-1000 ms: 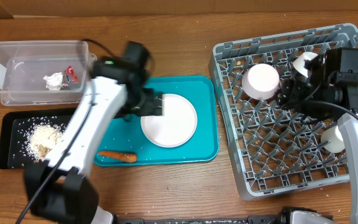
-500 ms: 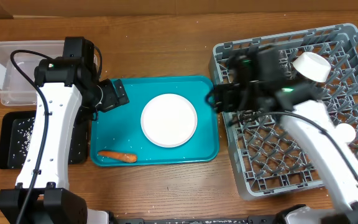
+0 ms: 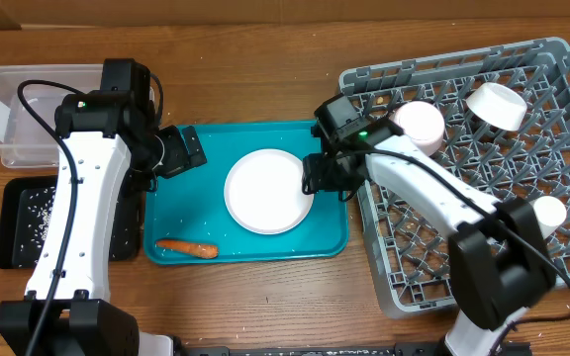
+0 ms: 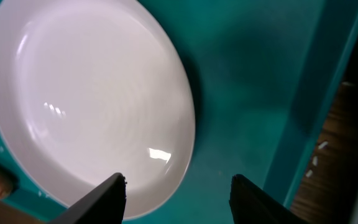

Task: Sort waste into correct bins and load items into the dishwasher
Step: 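Grasp the white plate with the right gripper and lift it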

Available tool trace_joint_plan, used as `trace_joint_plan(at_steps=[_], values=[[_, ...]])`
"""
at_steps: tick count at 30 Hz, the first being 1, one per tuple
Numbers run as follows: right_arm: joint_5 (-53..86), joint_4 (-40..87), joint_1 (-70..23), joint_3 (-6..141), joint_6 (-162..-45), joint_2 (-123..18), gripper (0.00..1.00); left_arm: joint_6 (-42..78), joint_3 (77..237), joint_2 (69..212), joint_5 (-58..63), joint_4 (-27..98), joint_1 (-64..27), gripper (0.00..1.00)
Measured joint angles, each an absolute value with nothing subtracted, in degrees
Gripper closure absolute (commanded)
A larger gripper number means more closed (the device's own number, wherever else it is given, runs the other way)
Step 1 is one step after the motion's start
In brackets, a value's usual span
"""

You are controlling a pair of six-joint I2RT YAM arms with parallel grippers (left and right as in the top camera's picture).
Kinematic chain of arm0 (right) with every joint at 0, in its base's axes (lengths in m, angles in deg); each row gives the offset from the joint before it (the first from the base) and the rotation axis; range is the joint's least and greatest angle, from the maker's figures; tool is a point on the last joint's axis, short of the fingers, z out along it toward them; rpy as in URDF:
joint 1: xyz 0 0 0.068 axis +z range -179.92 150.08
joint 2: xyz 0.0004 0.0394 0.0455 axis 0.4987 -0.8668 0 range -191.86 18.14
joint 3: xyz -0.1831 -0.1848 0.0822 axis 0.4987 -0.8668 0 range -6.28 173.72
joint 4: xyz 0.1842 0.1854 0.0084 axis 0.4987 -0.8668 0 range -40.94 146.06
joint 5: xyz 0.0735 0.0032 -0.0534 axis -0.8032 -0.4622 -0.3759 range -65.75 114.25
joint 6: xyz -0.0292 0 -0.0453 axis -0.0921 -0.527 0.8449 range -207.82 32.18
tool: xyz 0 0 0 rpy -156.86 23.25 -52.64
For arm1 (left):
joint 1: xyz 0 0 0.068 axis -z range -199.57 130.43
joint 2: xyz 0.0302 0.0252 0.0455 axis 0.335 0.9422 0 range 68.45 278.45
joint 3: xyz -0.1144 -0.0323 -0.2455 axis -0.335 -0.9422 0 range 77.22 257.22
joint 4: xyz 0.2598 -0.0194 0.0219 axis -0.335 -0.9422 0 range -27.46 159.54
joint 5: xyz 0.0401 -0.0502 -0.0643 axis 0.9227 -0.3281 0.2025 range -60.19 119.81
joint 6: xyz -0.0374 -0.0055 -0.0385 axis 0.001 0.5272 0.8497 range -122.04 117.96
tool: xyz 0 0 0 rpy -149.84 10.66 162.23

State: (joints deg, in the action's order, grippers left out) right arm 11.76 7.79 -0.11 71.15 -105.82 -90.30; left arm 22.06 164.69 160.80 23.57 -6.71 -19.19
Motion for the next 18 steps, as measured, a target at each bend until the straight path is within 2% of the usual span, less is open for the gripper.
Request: trace_joint_plan(at_steps=[5, 13, 18], values=[[13.2, 8.7, 1.0, 71.2, -107.5, -94.3, 0.57, 22.1, 163.5, 160.8, 23.6, -6.3, -19.2, 0.0], [14.3, 10.2, 2.1, 71.2, -108.6, -97.5, 0.94, 22.1, 163.0, 160.8, 23.6, -6.1, -19.2, 0.0], [14.0, 10.7, 2.0, 71.3, -109.1, -97.5, 0.96, 22.1, 163.0, 160.8, 23.4, -6.1, -19.2, 0.0]])
